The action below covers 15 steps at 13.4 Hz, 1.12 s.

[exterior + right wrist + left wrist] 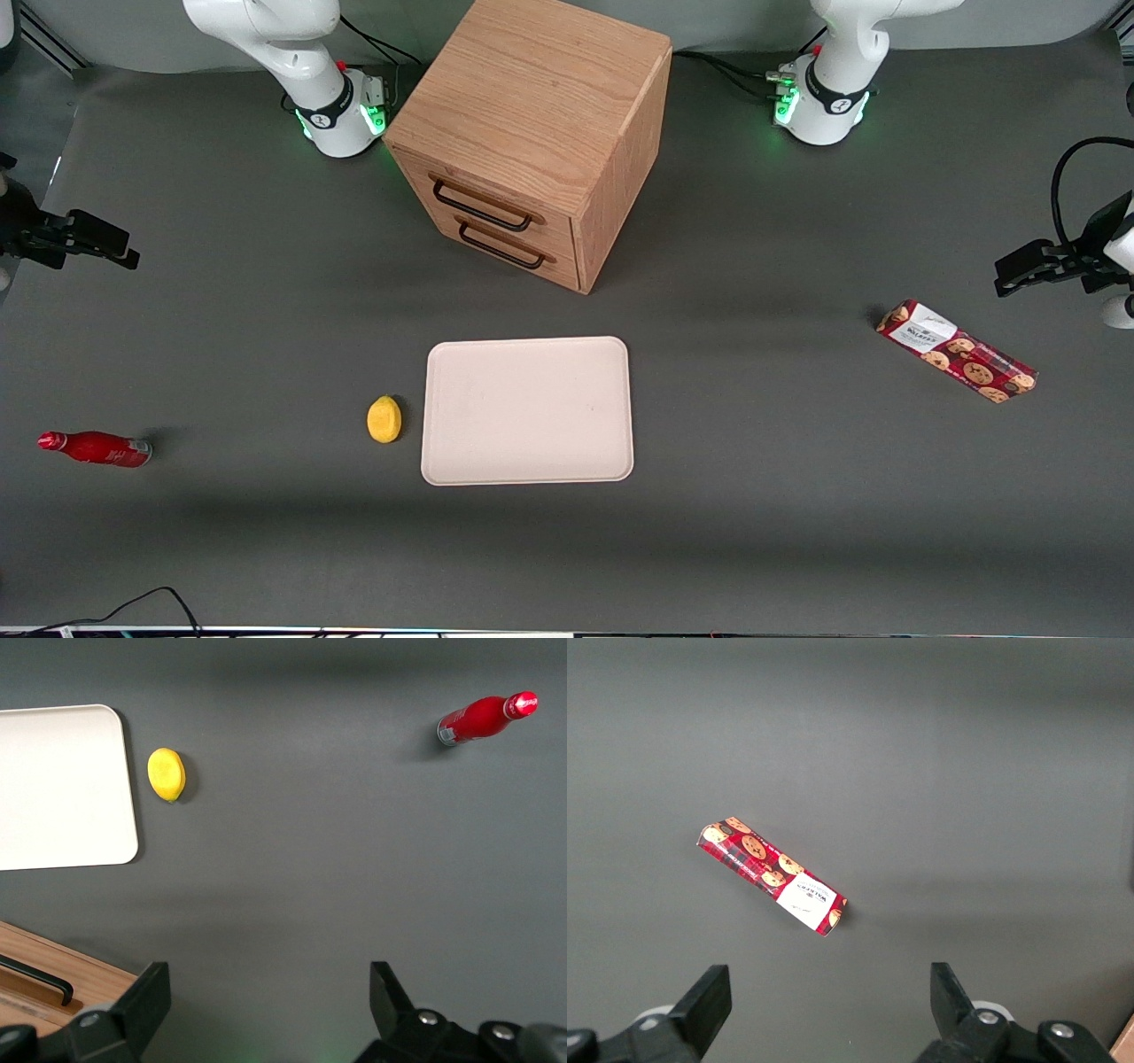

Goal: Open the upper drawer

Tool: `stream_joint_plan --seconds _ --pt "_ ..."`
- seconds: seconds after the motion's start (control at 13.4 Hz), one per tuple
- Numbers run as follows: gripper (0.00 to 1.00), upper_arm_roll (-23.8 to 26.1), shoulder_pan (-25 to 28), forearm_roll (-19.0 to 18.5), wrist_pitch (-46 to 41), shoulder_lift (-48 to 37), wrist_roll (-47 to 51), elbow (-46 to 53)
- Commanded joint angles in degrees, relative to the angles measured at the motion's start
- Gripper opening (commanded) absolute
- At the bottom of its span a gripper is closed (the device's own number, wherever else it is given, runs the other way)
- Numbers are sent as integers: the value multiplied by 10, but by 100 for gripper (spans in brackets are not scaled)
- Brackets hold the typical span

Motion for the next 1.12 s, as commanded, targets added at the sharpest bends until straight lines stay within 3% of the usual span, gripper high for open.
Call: stream_joint_plan --seconds 0.0,0.3,0.52,1.05 --pt "100 3 0 -10 -10 7 1 16" --pt "100 4 7 -9 -10 3 -17 17" --pt "100 1 47 23 -43 1 -19 29" --pt "100 -9 216 47 -81 1 -21 32"
